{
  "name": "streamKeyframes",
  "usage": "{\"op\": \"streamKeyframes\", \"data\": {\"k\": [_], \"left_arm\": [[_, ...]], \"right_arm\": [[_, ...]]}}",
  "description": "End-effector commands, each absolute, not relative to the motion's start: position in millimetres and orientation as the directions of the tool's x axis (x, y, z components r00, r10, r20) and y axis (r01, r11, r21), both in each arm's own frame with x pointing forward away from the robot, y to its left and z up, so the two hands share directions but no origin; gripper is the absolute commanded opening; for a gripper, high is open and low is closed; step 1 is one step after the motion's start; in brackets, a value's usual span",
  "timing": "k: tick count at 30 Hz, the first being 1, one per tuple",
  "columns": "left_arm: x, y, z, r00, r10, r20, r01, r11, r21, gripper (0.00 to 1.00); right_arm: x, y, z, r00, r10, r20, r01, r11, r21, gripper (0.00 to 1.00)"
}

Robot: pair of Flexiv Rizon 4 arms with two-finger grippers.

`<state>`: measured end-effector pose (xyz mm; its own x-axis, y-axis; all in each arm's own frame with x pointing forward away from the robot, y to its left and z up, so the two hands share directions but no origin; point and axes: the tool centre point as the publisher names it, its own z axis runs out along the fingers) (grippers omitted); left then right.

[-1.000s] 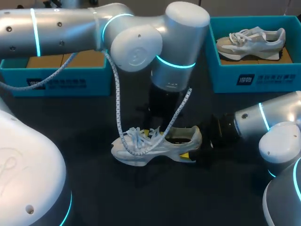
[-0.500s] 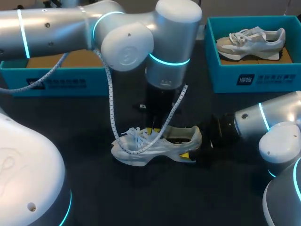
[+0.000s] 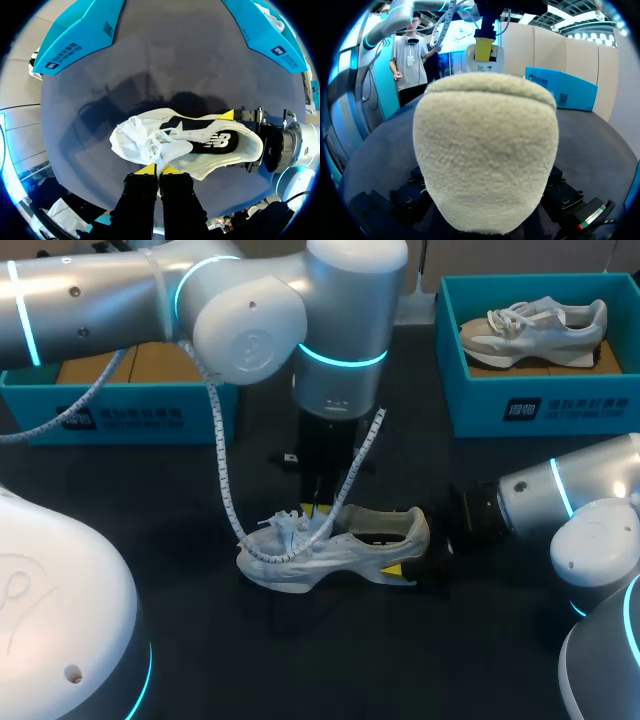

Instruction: Take the shoe out of the shoebox, open the shoe tongue, remove and reinsert the insole, then place the shoe into the shoebox

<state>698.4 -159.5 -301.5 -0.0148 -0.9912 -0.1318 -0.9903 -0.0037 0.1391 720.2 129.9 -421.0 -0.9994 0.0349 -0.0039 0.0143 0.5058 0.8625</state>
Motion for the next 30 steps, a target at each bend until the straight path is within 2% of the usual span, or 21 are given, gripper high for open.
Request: {"op": "streamKeyframes", "data": {"k": [1, 22, 24, 27, 30], "left_arm": [[692, -146, -304, -0.012, -0.993, -0.113, -0.991, -0.003, 0.130, 0.00], [690, -108, -347, 0.066, -0.988, -0.138, -0.983, -0.089, 0.163, 0.00], [691, -106, -350, 0.074, -0.987, -0.140, -0.981, -0.097, 0.169, 0.21], [690, -103, -355, 0.084, -0.986, -0.142, -0.978, -0.109, 0.176, 0.37], [689, -98, -357, 0.095, -0.984, -0.148, -0.976, -0.122, 0.180, 0.40]], "right_arm": [[719, 132, -422, -0.999, 0.036, -0.005, 0.014, 0.511, 0.859, 0.00], [719, 132, -422, -0.999, 0.036, -0.005, 0.014, 0.511, 0.859, 0.00], [719, 132, -422, -0.999, 0.036, -0.005, 0.014, 0.511, 0.859, 0.00], [719, 132, -422, -0.999, 0.036, -0.005, 0.014, 0.511, 0.859, 0.00], [719, 132, -422, -0.999, 0.036, -0.005, 0.014, 0.511, 0.859, 0.00]]}}
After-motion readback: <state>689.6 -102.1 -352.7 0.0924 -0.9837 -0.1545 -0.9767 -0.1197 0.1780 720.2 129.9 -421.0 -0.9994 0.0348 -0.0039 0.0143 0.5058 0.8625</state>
